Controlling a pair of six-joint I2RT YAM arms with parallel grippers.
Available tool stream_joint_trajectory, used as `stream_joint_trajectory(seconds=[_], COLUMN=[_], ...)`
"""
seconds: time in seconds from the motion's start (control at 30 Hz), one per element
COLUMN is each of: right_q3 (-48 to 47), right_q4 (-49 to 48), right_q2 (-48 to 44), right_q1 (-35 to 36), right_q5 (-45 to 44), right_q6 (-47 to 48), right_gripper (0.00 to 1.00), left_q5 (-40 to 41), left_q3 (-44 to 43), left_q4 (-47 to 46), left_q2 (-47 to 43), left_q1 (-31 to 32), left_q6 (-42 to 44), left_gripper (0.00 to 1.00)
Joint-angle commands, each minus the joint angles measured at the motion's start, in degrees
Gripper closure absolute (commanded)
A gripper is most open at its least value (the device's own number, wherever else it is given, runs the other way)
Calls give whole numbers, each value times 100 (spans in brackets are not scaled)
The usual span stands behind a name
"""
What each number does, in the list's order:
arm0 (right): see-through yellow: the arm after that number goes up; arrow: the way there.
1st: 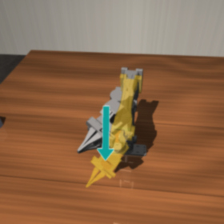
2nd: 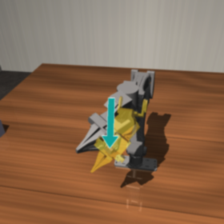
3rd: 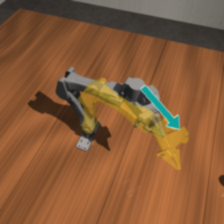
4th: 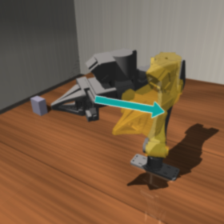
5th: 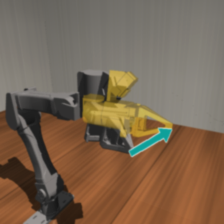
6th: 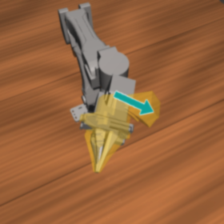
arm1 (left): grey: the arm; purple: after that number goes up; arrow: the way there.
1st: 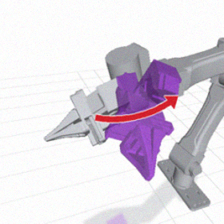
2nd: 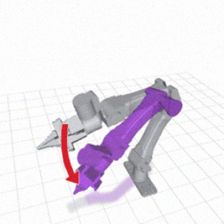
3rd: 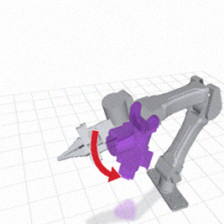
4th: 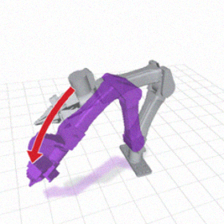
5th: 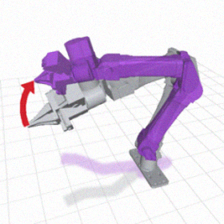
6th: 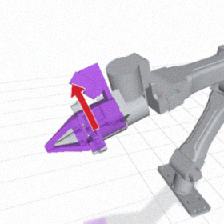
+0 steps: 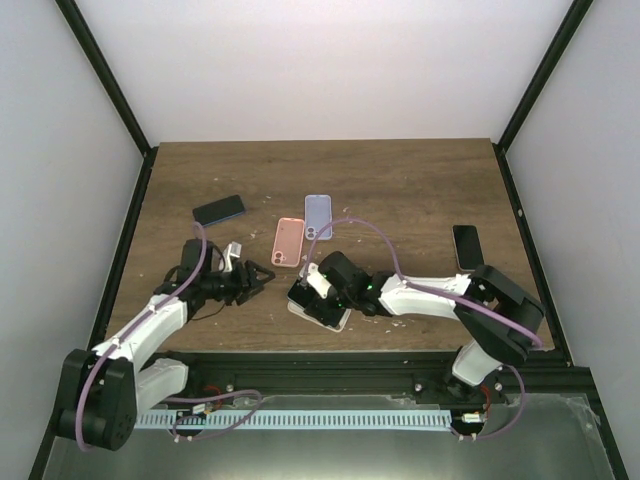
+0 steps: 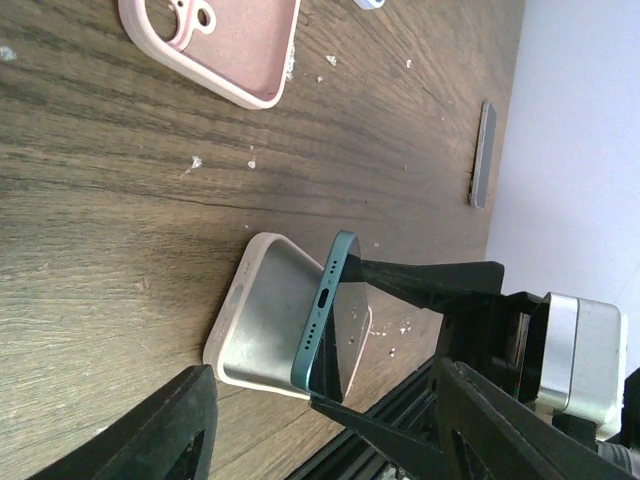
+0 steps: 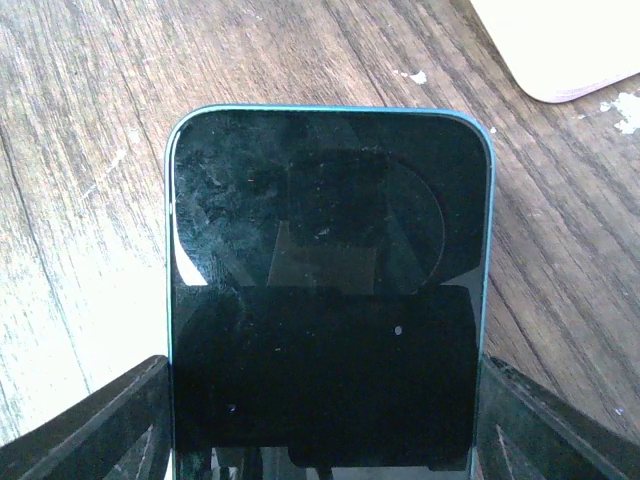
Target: Put the phone into the phone case
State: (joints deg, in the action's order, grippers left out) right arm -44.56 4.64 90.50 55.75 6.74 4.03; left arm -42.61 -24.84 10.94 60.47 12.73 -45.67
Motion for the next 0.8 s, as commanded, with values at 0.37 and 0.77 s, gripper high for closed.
stream_joint_trajectory(seconds=[0.37, 0.77], right_q3=[92, 104], right_q4=[-262, -212], right_q2=[126, -6], right_q1=[50, 48], right_q5=[-113, -120], right_q6=[181, 243], right_gripper=[38, 31], left_q5=[-125, 51], left_q3=[117, -92], left_q4=[-602, -950], left_q2=[671, 1247], left_q1=[196, 558], left_q6=[30, -71], left_gripper=[46, 53])
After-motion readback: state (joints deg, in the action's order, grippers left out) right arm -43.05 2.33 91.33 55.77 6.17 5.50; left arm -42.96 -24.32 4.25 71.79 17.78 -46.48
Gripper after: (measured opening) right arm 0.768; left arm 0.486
